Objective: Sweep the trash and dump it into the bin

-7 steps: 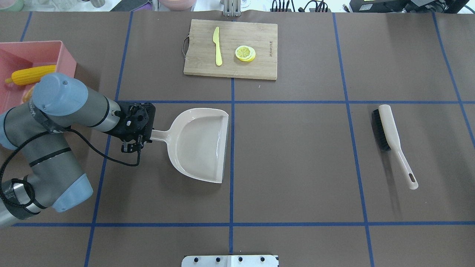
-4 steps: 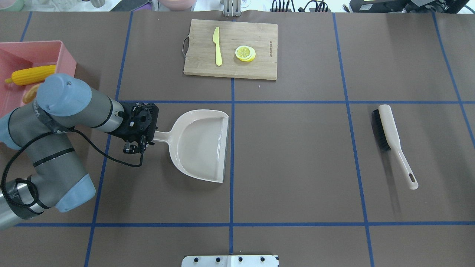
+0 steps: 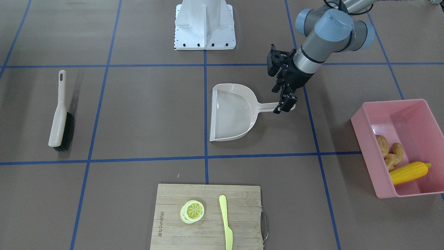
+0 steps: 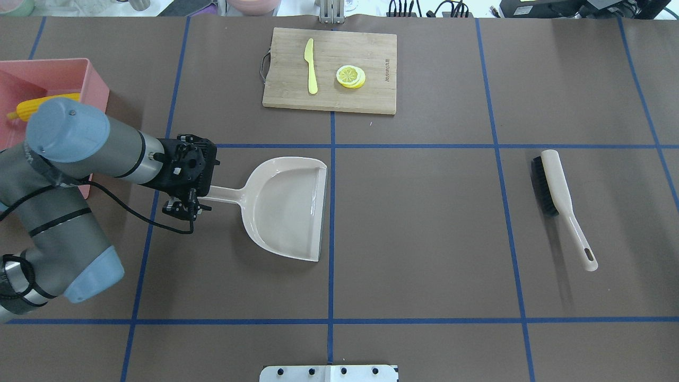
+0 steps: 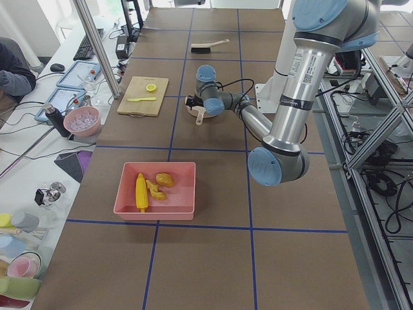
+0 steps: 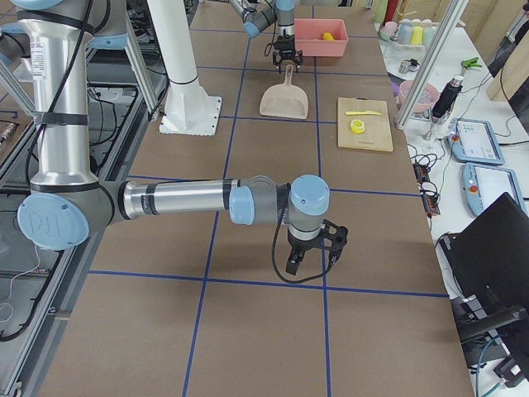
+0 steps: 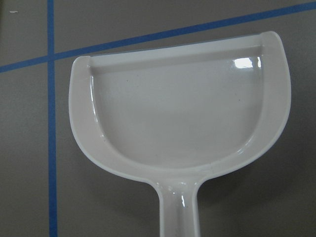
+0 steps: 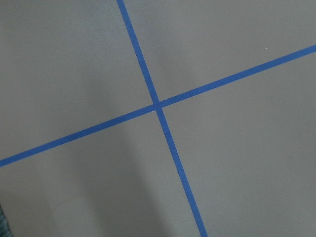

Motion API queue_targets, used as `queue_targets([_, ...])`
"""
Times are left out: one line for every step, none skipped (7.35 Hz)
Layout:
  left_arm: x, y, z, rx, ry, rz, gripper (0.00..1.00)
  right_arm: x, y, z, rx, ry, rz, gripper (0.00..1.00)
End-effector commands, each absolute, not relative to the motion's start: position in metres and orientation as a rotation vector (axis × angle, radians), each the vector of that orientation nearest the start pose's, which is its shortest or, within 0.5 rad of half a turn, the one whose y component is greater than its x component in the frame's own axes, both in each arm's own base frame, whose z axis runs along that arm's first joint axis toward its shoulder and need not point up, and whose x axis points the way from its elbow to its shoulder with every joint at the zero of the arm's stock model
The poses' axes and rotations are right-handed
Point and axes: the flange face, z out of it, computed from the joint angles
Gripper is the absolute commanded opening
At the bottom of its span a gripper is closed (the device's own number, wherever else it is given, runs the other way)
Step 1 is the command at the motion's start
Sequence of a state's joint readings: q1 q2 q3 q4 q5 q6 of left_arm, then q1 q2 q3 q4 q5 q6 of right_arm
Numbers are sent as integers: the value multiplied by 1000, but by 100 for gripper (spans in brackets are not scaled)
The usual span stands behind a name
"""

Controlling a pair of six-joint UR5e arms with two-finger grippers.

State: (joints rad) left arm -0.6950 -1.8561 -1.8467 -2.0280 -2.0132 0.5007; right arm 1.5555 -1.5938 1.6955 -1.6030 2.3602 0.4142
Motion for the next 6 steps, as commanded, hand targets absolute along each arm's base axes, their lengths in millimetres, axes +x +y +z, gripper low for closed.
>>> queue_targets([311,-443,370,933,587,1359,99,55,-486,611,-104,-787,351,100])
queue_targets([266,-436,386,912,563,1313,99,56,-486,611,-102,-784,350,100])
queue_targets([238,-437,405,872,540,1269,99,55,-486,610,-101,-786,350,100])
queue_targets([215,-445,422,775,517,1209,99,56,-486,611,-102,-784,350,100])
queue_targets([188,-452,427,623,538,997,99,56,-486,611,-102,-784,350,100])
queue_targets([176,-444,430,493,586,746,99,56,-486,611,-102,-784,349,100])
